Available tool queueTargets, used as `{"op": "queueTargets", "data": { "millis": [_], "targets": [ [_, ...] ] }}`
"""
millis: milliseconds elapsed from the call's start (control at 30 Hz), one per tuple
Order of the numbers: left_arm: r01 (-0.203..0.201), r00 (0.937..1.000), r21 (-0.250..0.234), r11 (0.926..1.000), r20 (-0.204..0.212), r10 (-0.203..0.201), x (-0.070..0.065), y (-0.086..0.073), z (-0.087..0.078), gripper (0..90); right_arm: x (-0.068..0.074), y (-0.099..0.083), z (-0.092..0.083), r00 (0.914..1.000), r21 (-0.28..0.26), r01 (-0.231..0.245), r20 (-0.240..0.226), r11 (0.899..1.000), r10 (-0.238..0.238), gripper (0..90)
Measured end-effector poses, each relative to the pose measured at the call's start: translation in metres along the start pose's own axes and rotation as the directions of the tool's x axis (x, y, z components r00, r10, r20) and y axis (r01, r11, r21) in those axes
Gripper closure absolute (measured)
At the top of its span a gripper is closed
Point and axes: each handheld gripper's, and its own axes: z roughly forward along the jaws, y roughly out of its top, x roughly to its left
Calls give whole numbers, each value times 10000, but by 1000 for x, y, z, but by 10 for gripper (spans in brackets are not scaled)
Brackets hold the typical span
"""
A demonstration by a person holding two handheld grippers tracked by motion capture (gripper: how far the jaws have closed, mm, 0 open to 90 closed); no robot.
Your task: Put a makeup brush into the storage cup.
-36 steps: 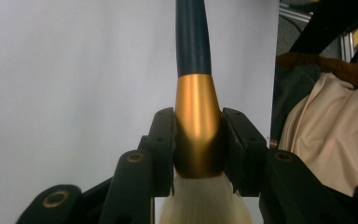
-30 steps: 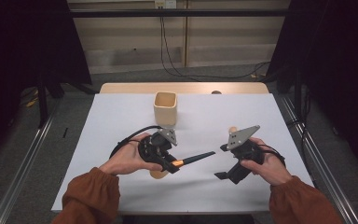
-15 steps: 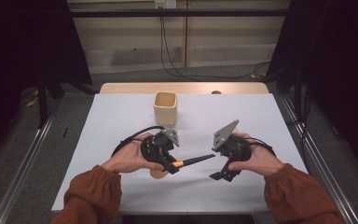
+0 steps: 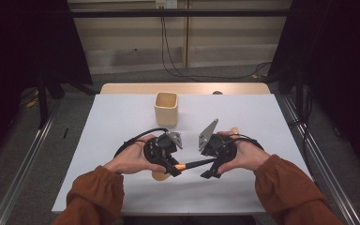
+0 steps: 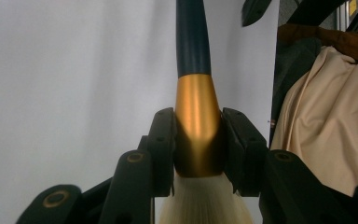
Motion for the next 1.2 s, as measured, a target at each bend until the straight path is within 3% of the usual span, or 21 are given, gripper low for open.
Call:
{"op": "queueTargets", "data": {
  "millis": [233, 400, 467, 600, 1000, 1200],
  "targets": [
    [-63, 10000, -32, 10000, -37, 63, 0, 1, 2, 661, 0, 9, 9, 9981, 176, 268, -556, 9995, -258, 469],
    [-76, 10000, -88, 9999, 40, 77, -1, 2, 2, 661, -2, 13, 9, 9981, 68, 271, -548, 9996, -267, 549],
    [-67, 10000, -100, 9999, 67, 68, -1, 2, 2, 661, -1, 14, 7, 9992, -151, 310, -248, 9994, -313, 555],
    [-53, 10000, -270, 9996, -21, 52, -1, 1, 1, 661, 0, 17, 6, 9982, -213, 371, -461, 9991, -380, 626],
    [60, 9999, -311, 9995, 157, -55, 1, -1, 2, 661, 3, 22, 8, 9971, -409, 650, -382, 9970, -666, 683],
    [-131, 9998, -270, 9996, 138, 135, 2, 0, 3, 661, 3, 21, 11, 9965, -374, 677, -466, 9970, -695, 719]
  ]
}}
